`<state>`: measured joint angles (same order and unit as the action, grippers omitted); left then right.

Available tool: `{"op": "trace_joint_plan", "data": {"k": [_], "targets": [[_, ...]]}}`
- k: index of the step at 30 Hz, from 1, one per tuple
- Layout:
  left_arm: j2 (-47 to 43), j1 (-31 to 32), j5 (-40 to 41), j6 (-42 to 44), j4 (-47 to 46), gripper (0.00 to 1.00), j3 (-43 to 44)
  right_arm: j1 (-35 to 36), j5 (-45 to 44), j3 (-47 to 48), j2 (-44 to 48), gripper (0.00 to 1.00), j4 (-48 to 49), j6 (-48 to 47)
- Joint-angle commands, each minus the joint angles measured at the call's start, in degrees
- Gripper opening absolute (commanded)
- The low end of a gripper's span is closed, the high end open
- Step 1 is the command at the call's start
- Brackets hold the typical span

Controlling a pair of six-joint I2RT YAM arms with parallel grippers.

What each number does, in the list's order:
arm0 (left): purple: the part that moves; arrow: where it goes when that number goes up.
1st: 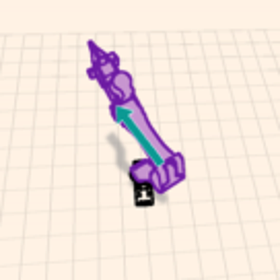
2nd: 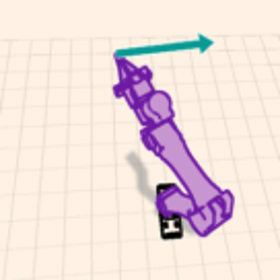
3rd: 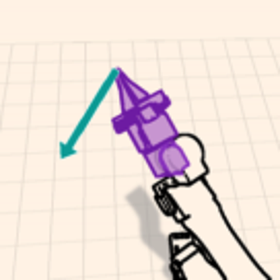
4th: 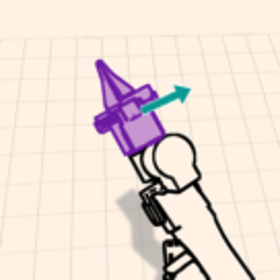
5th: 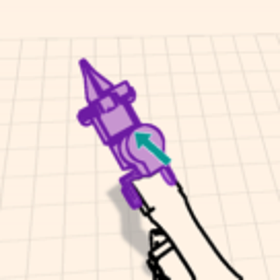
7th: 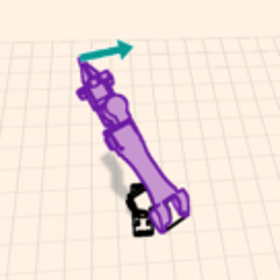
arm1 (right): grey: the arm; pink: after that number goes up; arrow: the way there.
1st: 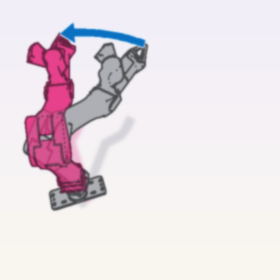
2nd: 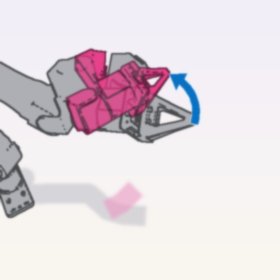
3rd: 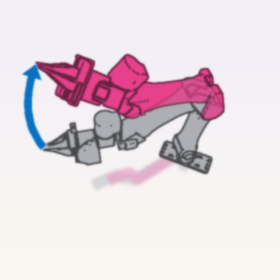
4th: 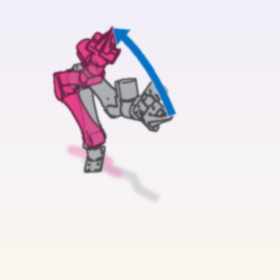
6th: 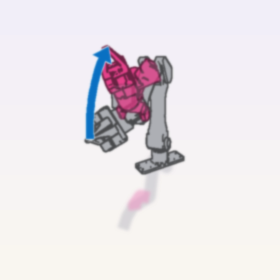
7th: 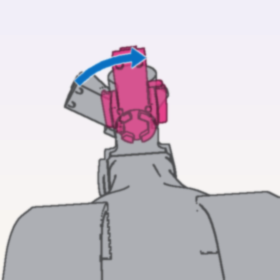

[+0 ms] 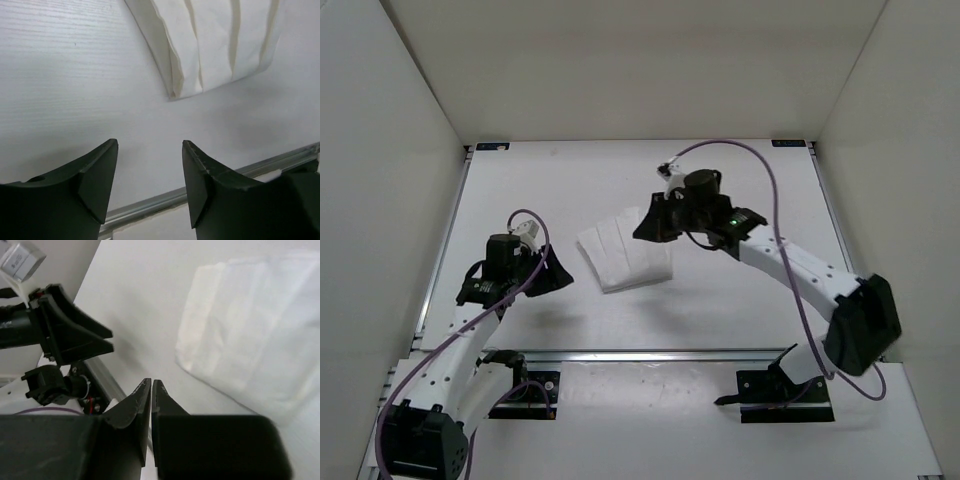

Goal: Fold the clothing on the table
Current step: Fold the skirt

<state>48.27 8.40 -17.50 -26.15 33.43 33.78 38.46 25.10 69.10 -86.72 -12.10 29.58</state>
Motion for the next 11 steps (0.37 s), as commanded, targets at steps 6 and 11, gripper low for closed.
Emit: {"op": "trace_joint_plan", "data": {"k": [6,11], "targets": [[-1.2,1.4,4.0,8.3,9.2,0.71,5.2,-7.6,-9.0,-8.2,8.3,0.10,-8.2,-10.0],[-0.3,2.1,3.4,9.0,9.5,0.65,5.8,-7.3,-8.4,-9.2,9.5,0.15,-6.5,-9.4]]}}
